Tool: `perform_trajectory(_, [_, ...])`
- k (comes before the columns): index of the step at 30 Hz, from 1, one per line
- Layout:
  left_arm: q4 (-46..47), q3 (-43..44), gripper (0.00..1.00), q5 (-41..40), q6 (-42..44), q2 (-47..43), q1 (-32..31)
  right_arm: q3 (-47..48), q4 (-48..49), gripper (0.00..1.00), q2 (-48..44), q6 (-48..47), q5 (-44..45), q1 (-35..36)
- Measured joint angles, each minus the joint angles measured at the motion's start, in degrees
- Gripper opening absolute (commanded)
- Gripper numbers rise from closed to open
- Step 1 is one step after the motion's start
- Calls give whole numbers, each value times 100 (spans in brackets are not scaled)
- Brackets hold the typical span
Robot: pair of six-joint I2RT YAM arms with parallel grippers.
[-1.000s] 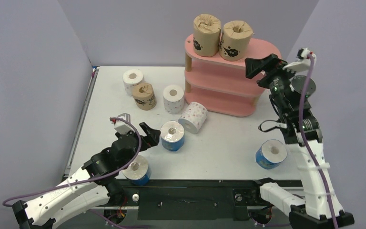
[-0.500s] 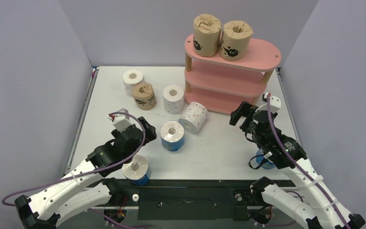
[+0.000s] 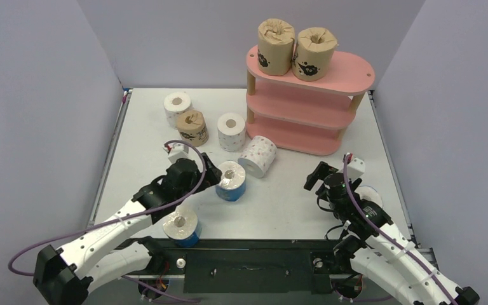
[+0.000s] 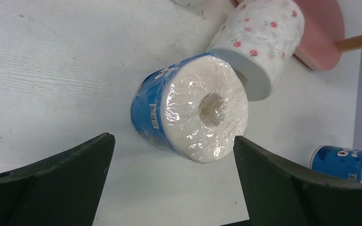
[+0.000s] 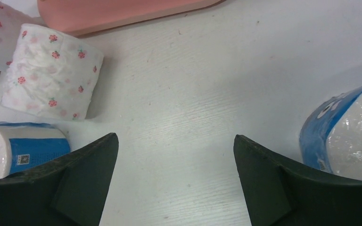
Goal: Place and organize the paper towels onto the shelf
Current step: Move the paper towel to the shelf, then pick up the paper towel from the center of the board.
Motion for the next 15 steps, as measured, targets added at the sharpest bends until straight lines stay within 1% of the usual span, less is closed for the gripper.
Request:
perform_trajectory(6, [87,306,92,476,201,1224,0,-444,457,87,-463,7,-442,0])
perform_trajectory(7, [72,380,90,509,243,1377,4,-472,503,86,-503,7,-490,0])
perform_trajectory(12, [55,850,85,496,461,1862,37,-647,693,86,-573,11,-726,0])
perform_trajectory(14, [57,1005,82,485,520,1963,48,-664,706,86,-575,9,-787,0])
perform_trajectory(15, [55,1071,79,474,564,2006,52,-667,708,86,-575,9,-826,0])
